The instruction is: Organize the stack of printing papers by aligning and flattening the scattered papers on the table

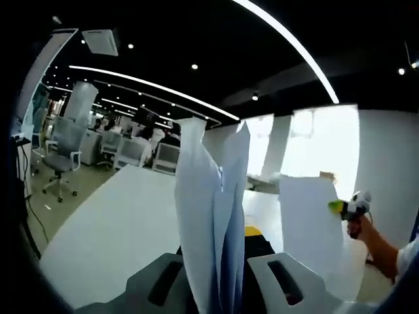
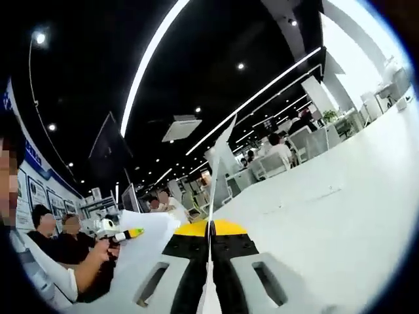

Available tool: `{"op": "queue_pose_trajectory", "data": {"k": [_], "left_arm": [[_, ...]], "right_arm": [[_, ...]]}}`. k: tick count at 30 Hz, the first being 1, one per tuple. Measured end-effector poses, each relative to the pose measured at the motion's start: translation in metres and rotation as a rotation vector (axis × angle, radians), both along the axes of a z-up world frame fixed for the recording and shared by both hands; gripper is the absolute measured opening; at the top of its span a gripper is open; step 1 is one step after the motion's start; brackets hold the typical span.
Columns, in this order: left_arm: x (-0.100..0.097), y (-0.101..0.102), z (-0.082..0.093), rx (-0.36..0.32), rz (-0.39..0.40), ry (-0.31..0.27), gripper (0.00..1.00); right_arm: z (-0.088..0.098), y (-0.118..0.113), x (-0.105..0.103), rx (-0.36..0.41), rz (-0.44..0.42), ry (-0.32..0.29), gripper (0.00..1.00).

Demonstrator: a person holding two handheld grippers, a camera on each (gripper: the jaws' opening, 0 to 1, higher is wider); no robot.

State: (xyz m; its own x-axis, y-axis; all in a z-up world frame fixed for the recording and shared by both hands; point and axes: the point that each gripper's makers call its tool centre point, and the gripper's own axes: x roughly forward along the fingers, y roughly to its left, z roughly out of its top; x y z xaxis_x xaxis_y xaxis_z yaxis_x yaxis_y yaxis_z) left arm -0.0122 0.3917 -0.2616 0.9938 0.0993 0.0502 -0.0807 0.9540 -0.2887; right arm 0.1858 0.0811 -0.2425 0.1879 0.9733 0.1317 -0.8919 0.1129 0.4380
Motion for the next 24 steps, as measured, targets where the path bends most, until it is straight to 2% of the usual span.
{"op": "queue_pose_trajectory", "data": {"k": [6,15,24], "left_arm": [[0.0,-0.002,-0.002,-0.013,-0.008,-0.008,0.06],[-0.001,-0.002,-0.009,-0.034,-0.011,-0.008,0.06],[0.0,-0.001,-0.013,-0.046,-0.01,-0.003,0.06]], "right_arm": [[0.002,0.0,-0.009,-0.025,0.004,-0.02,0.0],[0.016,-0.001,-0.014,-0.037,0.012,-0.042,0.0],[0.029,0.002,-0.022,-0.013,0.055,-0.053,0.0]]}}
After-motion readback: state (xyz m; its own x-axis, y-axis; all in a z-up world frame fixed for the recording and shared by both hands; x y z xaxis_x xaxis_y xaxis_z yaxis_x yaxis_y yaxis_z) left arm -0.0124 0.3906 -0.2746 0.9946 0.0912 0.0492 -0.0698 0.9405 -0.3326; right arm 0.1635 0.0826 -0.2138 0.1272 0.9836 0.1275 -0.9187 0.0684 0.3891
